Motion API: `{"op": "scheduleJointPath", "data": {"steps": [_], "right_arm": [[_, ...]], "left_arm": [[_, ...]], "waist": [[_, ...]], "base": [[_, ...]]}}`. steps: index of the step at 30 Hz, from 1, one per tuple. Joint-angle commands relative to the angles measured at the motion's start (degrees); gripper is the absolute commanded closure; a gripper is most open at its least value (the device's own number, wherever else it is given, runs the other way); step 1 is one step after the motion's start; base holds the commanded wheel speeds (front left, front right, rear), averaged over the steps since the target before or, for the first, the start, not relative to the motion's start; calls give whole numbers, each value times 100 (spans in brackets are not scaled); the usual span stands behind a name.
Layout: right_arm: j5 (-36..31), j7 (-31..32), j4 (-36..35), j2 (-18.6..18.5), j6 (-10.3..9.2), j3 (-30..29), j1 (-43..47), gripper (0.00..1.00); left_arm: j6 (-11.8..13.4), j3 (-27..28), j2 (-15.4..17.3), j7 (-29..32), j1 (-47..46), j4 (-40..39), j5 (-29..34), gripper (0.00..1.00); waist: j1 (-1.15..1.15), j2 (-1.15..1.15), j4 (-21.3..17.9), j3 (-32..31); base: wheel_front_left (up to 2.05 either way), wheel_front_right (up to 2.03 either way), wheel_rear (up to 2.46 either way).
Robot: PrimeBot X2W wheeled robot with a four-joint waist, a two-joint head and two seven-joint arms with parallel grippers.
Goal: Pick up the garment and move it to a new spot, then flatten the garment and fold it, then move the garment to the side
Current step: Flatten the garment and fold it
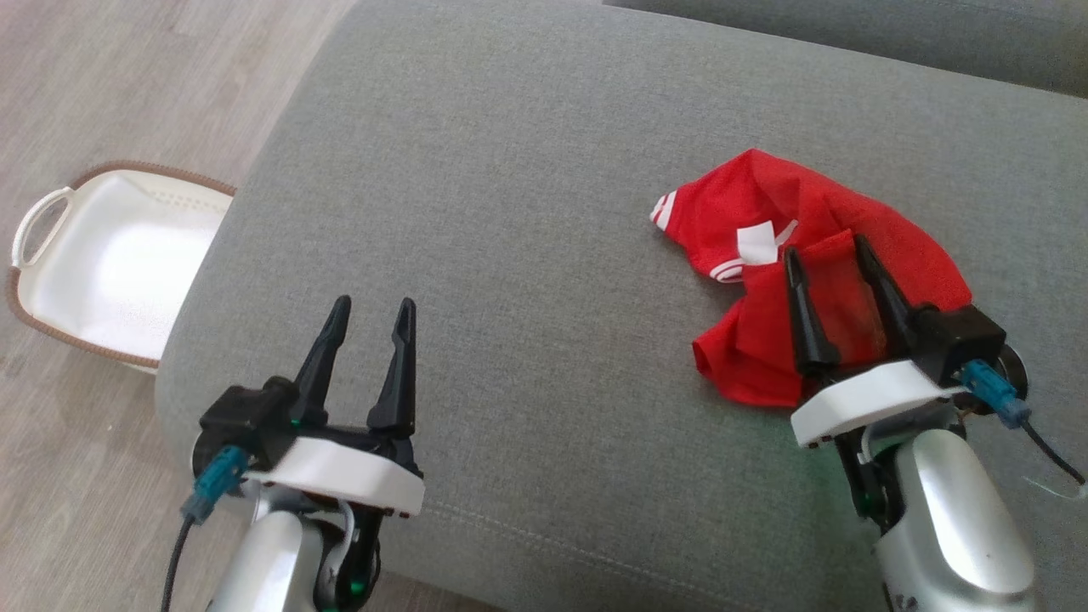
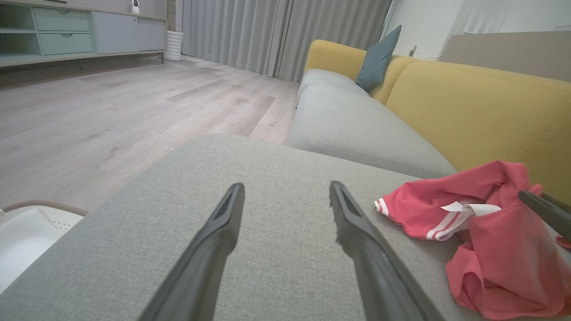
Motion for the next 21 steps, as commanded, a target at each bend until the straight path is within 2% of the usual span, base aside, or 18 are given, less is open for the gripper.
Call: {"op": "scheduleJointPath", "data": {"steps": [1,12,13,21], "right_arm": [[-57,-87,-130,-11,22,69,-191,0],[-70,-56,15,-11,22,204,-286,0],[-62,-56,21,-11,22,233,-292,100],[-54,-173,-193,-11,22,274,-376,100]], "left_arm": [[-16,255,-2,-52,-226,-185,40,0],[17,108,-6,-52,-298,-218,-57,0],[21,95,-6,-52,-303,-214,-63,0],[52,76,-7,-52,-262,-133,-64,0]], "waist": [[0,0,-25,-10],[0,0,-82,25],[0,0,-79,26],[0,0,-74,-199]], "base": [[0,0,0],[0,0,0],[0,0,0],[0,0,0]]}}
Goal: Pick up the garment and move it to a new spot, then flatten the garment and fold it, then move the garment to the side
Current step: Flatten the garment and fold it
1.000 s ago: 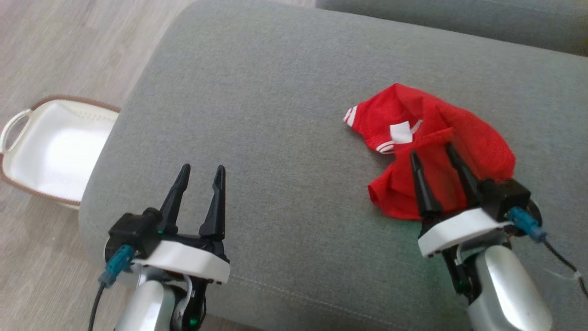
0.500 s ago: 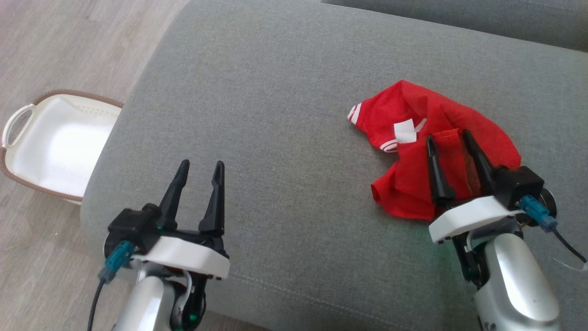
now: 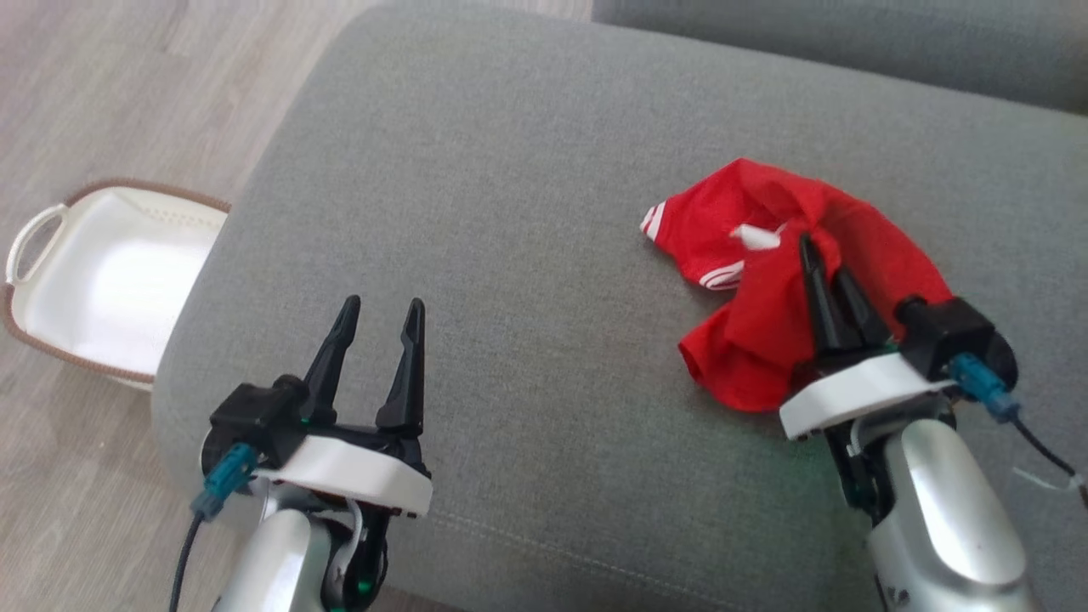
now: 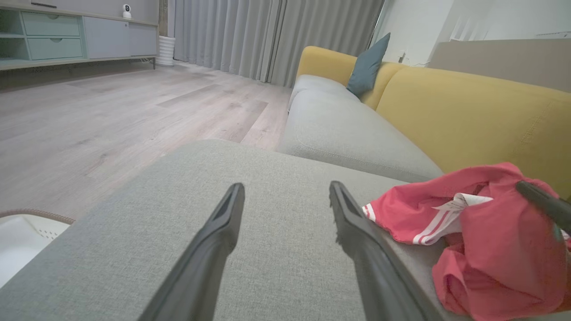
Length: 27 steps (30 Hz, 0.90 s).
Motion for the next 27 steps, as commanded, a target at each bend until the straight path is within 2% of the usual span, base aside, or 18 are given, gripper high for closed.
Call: {"op": "scheduleJointPath", "data": {"steps": [1,8,14,23,27], "right_arm": [[-40,-44,-274,-10,22,123,-348,100],[-387,321,-497,-10,22,276,-1360,100],[-465,561,-225,-24,22,375,-2518,100],[441,598,295,-15,22,645,-3534,100],[901,663,703,-12,22,240,-3338,100]], "left_arm": [[44,152,10,-52,-206,-182,-57,0],[105,111,10,-52,-100,-177,-82,0],[163,109,10,-52,50,-194,-123,0],[225,197,10,-52,234,-241,-131,0],[246,208,9,-52,266,-279,-143,0]], "waist": [[0,0,-7,-82],[0,0,-13,-420],[0,0,37,-663],[0,0,83,-846],[0,0,71,-835]], "base": [[0,0,0],[0,0,0],[0,0,0],[0,0,0],[0,0,0]]}}
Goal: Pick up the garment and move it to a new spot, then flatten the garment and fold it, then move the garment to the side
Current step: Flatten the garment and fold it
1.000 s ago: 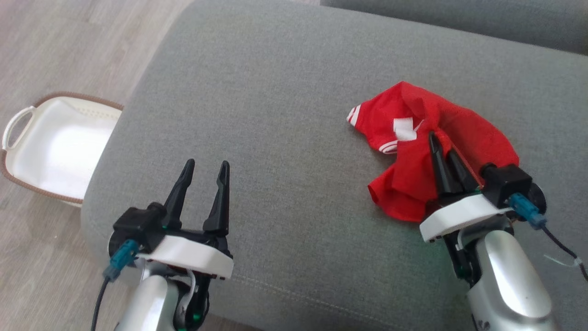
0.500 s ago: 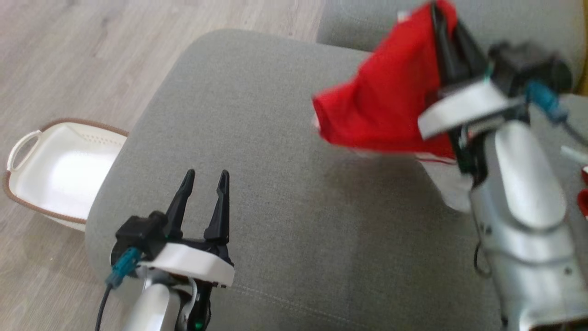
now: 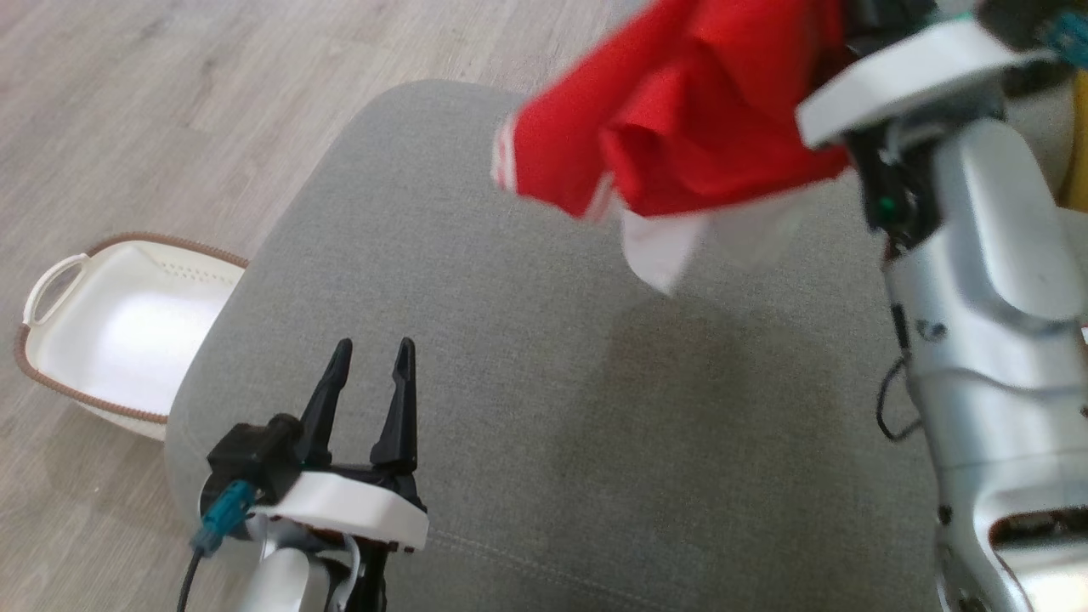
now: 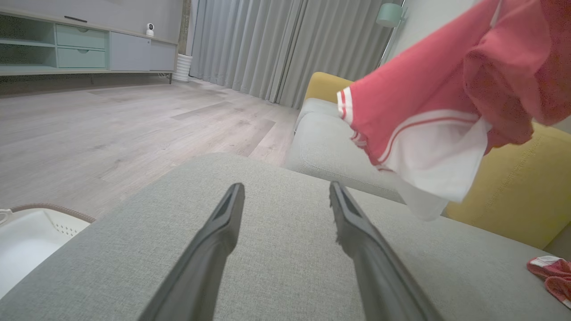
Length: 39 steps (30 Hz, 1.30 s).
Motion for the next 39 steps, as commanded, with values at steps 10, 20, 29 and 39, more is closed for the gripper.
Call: {"op": "scheduleJointPath", "data": {"steps": [10,20,29,39], "right_arm": [[-1076,489,1437,-202,22,-2542,1387,0],[-2528,-221,1172,36,22,-3682,1708,0],[-1397,-953,279,69,22,-1917,2484,0],[-495,-1035,-1436,70,22,-989,4167,0]], "left_arm": [[-8,188,7,-52,-228,-265,-1,0],[-79,225,7,-52,-345,-257,57,0],[-71,285,7,-52,-320,-451,55,0],[-53,224,7,-52,-276,-611,-9,0]], "waist": [[0,0,-134,302],[0,0,-514,396],[0,0,-992,245],[0,0,-1454,239]], "base": [[0,0,0],[0,0,0],[0,0,0],[0,0,0]]}}
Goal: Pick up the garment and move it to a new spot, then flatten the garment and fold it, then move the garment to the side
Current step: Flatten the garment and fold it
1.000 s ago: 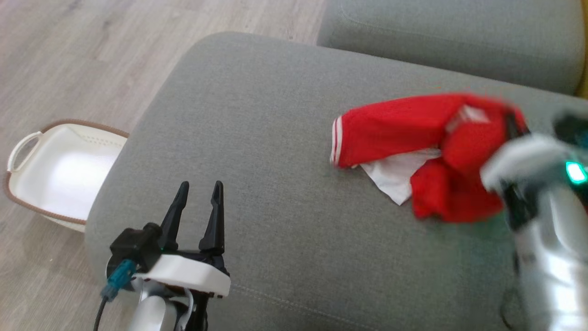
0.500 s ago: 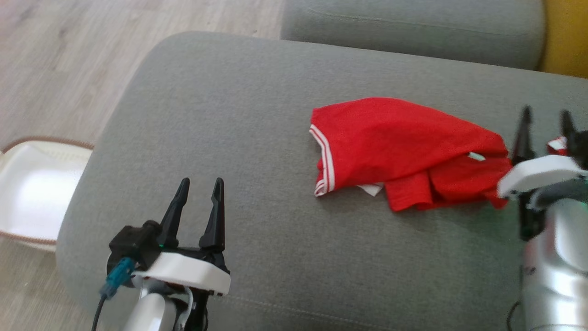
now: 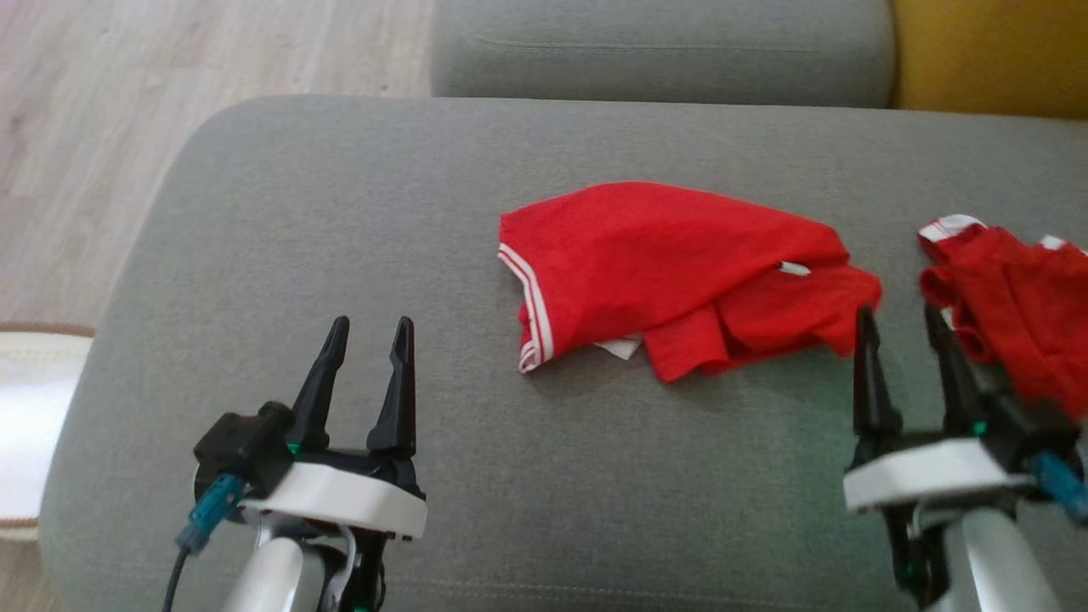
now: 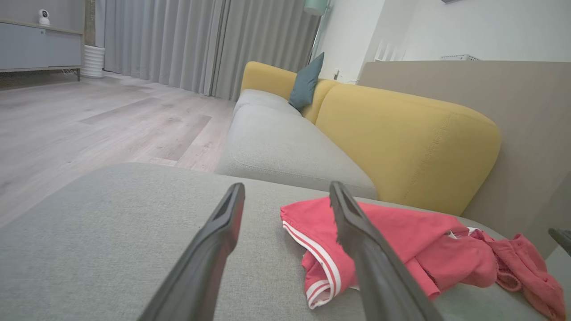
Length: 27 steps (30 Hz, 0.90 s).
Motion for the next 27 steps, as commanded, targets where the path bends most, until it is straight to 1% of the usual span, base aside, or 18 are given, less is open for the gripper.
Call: {"op": "scheduleJointPath", "data": {"steps": [1,4,10,13,15,22,27], "right_arm": [[86,-52,-359,-16,22,207,26,0],[141,-11,-567,-15,22,200,141,0],[118,112,-852,-15,22,128,85,0],[74,167,-976,-15,22,78,51,0],[53,194,-1038,-15,22,63,38,0],[-7,240,-1186,-15,22,55,-51,0],[-9,224,-1216,-15,22,-12,-110,0]], "left_arm": [[11,190,7,-51,-235,-231,-18,0],[5,188,7,-51,-233,-227,-10,0],[-87,137,7,-51,-369,-93,70,0],[-226,-59,19,-51,-563,291,304,0],[-250,-159,19,-13,-735,666,385,0],[-406,-532,102,499,-1449,1901,645,0],[-553,-742,139,438,-1841,2436,703,0]], "waist": [[0,0,-127,18],[0,0,-244,57],[0,0,-387,196],[0,0,-453,339],[0,0,-508,440],[0,0,-782,795],[0,0,-925,978]], "base": [[0,0,0],[0,0,0],[0,0,0],[0,0,0],[0,0,0],[0,0,0],[0,0,0]]}}
